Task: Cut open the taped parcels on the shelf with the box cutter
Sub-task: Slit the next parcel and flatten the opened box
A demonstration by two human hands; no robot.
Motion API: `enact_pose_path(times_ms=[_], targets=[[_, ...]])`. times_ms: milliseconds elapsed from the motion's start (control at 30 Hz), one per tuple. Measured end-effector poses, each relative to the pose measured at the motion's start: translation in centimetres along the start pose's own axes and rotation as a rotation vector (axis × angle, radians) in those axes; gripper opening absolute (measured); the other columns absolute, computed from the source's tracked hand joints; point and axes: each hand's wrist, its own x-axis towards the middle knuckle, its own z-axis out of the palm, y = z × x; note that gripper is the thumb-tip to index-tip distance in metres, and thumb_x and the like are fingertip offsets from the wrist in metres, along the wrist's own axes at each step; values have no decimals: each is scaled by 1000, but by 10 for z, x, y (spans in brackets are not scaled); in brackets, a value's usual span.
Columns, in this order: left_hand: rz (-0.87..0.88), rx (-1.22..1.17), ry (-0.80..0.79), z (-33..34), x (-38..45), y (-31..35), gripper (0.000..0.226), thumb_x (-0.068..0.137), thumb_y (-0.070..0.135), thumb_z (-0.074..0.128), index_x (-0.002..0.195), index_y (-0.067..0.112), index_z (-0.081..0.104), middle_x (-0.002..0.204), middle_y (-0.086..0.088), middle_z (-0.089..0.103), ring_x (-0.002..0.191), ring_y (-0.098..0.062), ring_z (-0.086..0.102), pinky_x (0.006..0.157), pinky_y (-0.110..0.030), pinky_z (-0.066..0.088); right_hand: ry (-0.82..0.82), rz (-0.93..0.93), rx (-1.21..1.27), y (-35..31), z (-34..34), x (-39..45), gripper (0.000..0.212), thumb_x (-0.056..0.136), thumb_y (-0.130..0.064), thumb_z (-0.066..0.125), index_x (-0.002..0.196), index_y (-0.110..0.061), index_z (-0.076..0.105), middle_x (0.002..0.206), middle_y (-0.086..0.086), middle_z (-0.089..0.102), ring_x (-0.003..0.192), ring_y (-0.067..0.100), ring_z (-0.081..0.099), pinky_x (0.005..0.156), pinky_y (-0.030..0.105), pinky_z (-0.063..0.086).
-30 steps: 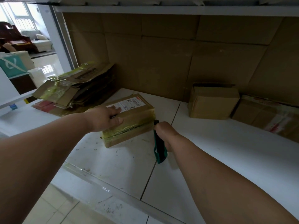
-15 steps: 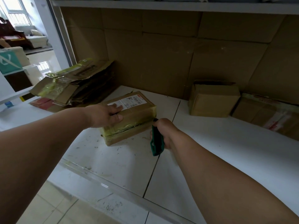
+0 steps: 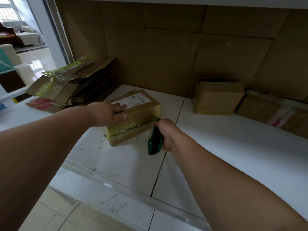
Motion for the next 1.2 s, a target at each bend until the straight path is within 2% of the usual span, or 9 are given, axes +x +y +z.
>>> enact_pose_path(times_ms=[100,233,367,567,733,800,867,1000,1200], targets=[[9,5,13,2,-1,-1,62,97,62,29,154,41,14,162,6,18,144,-24,28,113,-38,25,-28,1,51,5,1,-4,14,96,-16,40,98,-11,53,93,10,51,81,25,52,67,34,51],[16,13,15,3,0,-2,63,96,63,28,154,41,13,163,8,15,145,-24,27,114,-38,24,-79,-70,-82,11,16,-13,16,98,-11,38,98,-13,54,87,7,52,74,21,51,57,30,46],[-1,-12,11,4,-1,-5,64,95,65,29,153,44,12,163,10,10,147,-24,21,115,-40,21,-178,-90,-59,30,51,-20,24,102,-15,34,111,-15,56,92,5,59,80,20,57,69,31,48],[2,-53,8,5,-1,-6,64,97,63,32,153,44,11,163,11,8,148,-24,17,117,-41,19,-178,-99,-240,24,37,-15,15,101,-15,42,96,-13,57,93,9,56,77,22,54,60,29,47],[25,-375,-135,-4,-8,-23,80,91,30,65,154,36,17,161,4,16,146,-24,21,119,-47,22,-145,-97,-274,25,38,-12,15,98,-18,46,95,-8,57,90,15,57,74,27,55,62,32,48],[24,-381,-178,-5,-11,-29,92,83,9,72,153,38,19,159,2,21,143,-25,25,116,-45,28,-155,-87,-243,26,39,-12,15,99,-16,45,94,-7,56,87,15,56,67,26,55,57,30,48],[42,-293,-172,-5,-11,-31,97,82,4,73,153,41,17,160,2,21,144,-24,25,114,-41,30,-155,-82,-245,25,39,-13,15,99,-16,45,93,-8,56,85,14,56,65,25,54,55,29,47],[145,-64,-91,-3,-8,-33,91,89,19,69,153,43,10,163,10,11,148,-19,15,117,-36,19,-163,-76,-270,23,35,-12,15,99,-16,45,93,-8,55,81,12,56,65,24,54,54,29,47],[152,150,149,1,-9,-30,71,88,54,61,148,52,23,156,20,28,138,-14,39,109,-35,33,-124,-74,-316,4,22,-7,9,98,-17,49,96,-10,55,95,14,59,85,29,58,68,35,50]])
